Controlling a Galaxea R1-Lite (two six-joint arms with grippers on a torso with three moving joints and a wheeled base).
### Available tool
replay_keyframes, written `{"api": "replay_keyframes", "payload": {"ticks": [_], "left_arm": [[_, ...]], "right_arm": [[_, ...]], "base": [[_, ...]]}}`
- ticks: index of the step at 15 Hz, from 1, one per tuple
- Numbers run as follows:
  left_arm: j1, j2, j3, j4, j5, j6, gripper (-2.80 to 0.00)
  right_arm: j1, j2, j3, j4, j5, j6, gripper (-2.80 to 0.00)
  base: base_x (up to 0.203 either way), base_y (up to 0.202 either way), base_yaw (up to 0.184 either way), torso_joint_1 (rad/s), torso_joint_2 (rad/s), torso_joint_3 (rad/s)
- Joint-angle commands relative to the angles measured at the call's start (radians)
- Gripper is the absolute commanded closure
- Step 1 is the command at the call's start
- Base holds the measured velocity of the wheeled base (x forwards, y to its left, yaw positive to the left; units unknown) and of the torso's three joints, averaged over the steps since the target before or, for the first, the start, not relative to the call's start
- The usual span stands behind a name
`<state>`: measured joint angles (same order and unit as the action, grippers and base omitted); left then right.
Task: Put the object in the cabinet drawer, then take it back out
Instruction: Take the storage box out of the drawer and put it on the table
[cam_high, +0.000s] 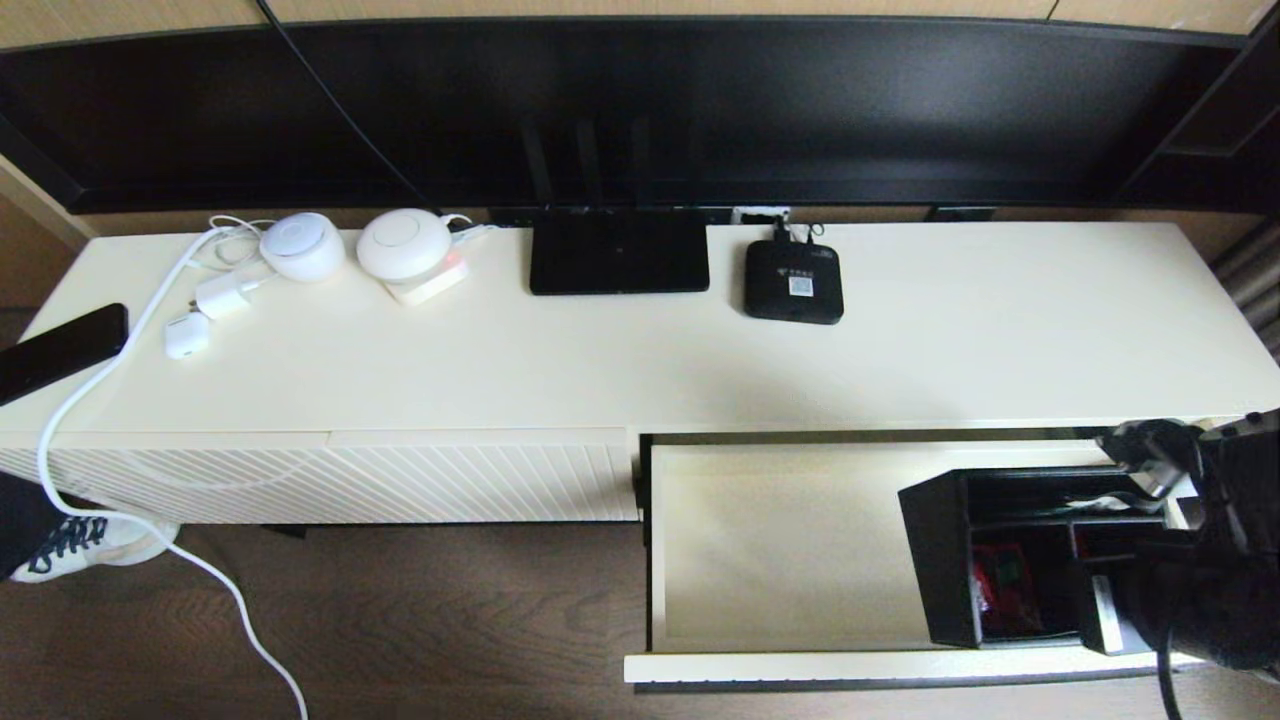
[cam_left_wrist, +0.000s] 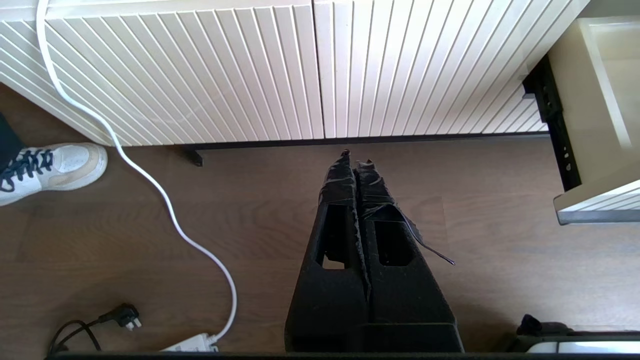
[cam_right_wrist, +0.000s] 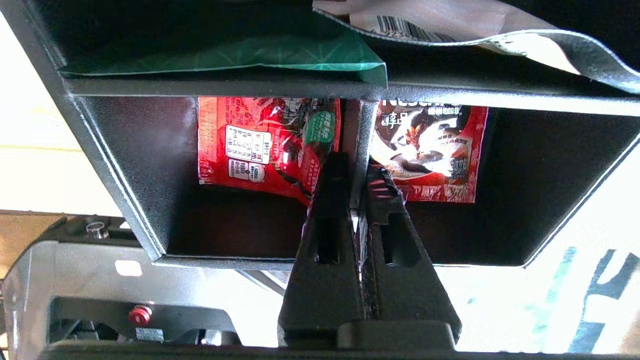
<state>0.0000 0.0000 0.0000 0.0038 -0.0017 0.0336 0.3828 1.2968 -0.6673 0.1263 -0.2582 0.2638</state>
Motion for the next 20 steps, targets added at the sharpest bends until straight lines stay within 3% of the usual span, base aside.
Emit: {"api": "replay_keyframes", "payload": {"ticks": [1, 7, 12, 20], "left_arm": [[0.0, 0.0, 0.0, 0.0, 0.0, 0.0, 0.0], [0.0, 0.0, 0.0, 0.001, 0.0, 0.0, 0.0], [0.0, 0.0, 0.0, 0.0, 0.0, 0.0, 0.0], [0.0, 0.0, 0.0, 0.0, 0.0, 0.0, 0.0]], "right_arm": [[-0.004, -0.06, -0.046, 0.035, -0.011, -0.006, 0.0], [-0.038, 0.024, -0.38, 0.224, -0.072, -0.008, 0.0], [-0.064, 0.208, -0.593, 0.228, -0.081, -0.012, 0.0], [-0.108, 0.387, -0.767, 0.203, -0.078, -0.06, 0.0]], "base": [[0.0, 0.0, 0.0, 0.0, 0.0, 0.0], [0.0, 0.0, 0.0, 0.0, 0.0, 0.0], [0.0, 0.0, 0.0, 0.0, 0.0, 0.0], [0.0, 0.0, 0.0, 0.0, 0.0, 0.0]]}}
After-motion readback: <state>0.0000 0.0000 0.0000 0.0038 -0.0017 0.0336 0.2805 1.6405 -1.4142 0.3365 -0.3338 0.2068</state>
